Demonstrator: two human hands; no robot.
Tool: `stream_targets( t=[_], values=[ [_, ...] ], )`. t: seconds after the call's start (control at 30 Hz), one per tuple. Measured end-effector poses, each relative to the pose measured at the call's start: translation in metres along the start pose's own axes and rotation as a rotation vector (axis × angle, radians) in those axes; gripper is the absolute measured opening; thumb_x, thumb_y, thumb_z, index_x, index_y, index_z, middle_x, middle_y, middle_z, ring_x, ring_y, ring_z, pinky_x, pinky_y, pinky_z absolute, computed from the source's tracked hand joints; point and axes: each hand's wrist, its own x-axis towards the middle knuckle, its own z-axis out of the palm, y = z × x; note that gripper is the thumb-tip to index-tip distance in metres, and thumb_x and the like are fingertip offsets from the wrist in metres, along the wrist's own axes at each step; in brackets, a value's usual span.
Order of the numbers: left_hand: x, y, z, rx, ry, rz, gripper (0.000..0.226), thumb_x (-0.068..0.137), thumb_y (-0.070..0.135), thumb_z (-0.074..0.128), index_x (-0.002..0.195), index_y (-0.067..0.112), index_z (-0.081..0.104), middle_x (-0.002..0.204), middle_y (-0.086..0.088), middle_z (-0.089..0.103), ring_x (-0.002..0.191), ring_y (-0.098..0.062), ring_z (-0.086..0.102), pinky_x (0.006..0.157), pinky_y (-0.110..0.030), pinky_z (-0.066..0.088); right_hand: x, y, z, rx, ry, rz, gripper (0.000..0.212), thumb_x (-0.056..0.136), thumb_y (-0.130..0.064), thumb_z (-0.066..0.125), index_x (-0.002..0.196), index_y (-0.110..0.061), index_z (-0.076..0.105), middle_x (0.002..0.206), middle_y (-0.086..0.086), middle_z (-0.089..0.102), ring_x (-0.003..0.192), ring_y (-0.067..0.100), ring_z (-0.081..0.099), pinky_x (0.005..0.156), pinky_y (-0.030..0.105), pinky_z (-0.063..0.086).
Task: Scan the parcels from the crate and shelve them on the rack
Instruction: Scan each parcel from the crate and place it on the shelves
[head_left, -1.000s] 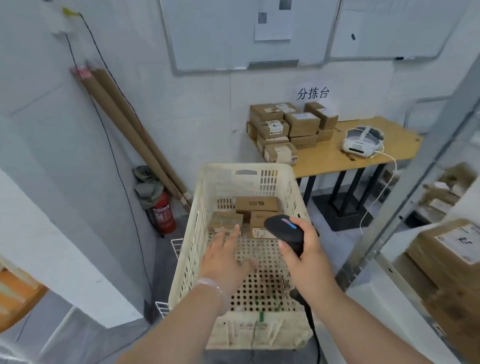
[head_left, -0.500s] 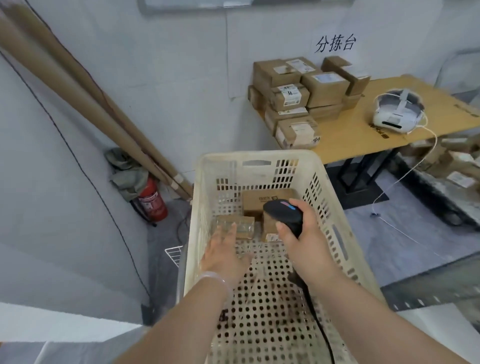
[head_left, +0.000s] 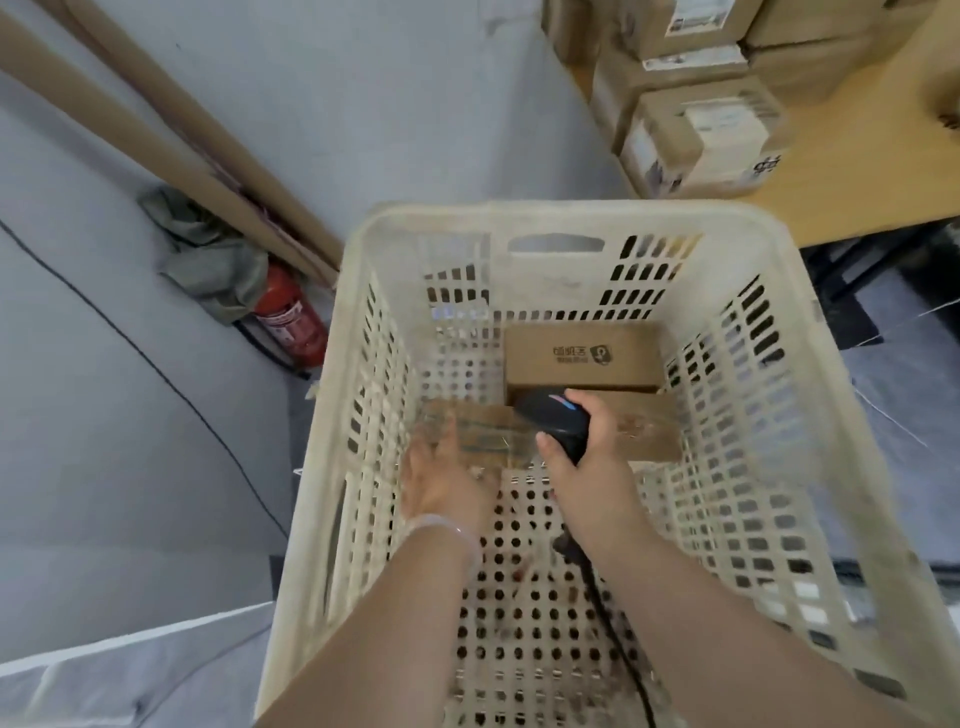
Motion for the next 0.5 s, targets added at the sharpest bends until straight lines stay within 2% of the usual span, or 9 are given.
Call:
stream_targets(
  t=[0.07,0.1,0.23,0.4,0.5],
  values=[
    [0.013,-0.004,0.011,-0.005,0.018,-0.003,0.086,0.093,0.048,0.061,0.158,0.042,0.005,0.167,0.002,-0.009,0.153,-0.028,-0.004,0.122,-0.046,0.007,0.01,0.013,0.008,0.012,-0.027,0.029,0.049,0.097,-0.03,0.061,0.137,-0.043,0.036,0.102,-0.032,0.048,0.087,-0.025,0.051,0.065,0.002,0.043],
    [0.018,-0.006,0.016,-0.018,0.017,-0.006,0.087,0.093,0.049,0.061,0.157,0.043,0.003,0.167,0.001,-0.011,0.153,-0.029,-0.006,0.122,-0.047,0.006,0.014,0.018,0.011,0.027,-0.036,0.044,0.049,0.097,-0.029,0.061,0.137,-0.041,0.037,0.102,-0.034,0.047,0.087,-0.029,0.049,0.065,0.0,0.041],
    [0.037,-0.011,0.025,-0.052,0.039,-0.02,0.088,0.091,0.048,0.063,0.156,0.046,0.004,0.166,0.004,-0.01,0.153,-0.029,-0.004,0.122,-0.048,0.009,0.023,0.033,0.023,0.08,-0.038,0.073,0.046,0.097,-0.027,0.061,0.135,-0.038,0.038,0.104,-0.032,0.049,0.085,-0.027,0.051,0.065,-0.002,0.039],
    [0.036,-0.012,0.02,-0.122,0.036,-0.006,0.081,0.09,0.037,0.066,0.157,0.036,0.019,0.159,0.006,0.002,0.145,-0.032,0.026,0.117,-0.047,0.032,0.025,0.036,0.027,0.15,-0.028,0.093,0.045,0.097,-0.026,0.06,0.134,-0.037,0.038,0.104,-0.027,0.053,0.082,-0.024,0.053,0.063,-0.002,0.038],
    [0.024,-0.005,0.012,-0.1,0.055,0.047,0.081,0.09,0.035,0.067,0.157,0.033,0.022,0.16,0.0,0.006,0.147,-0.03,0.022,0.119,-0.045,0.029,0.014,0.03,0.021,0.181,-0.035,0.069,0.043,0.097,-0.023,0.061,0.13,-0.04,0.038,0.106,-0.027,0.052,0.085,-0.025,0.052,0.067,-0.003,0.037]
  ],
)
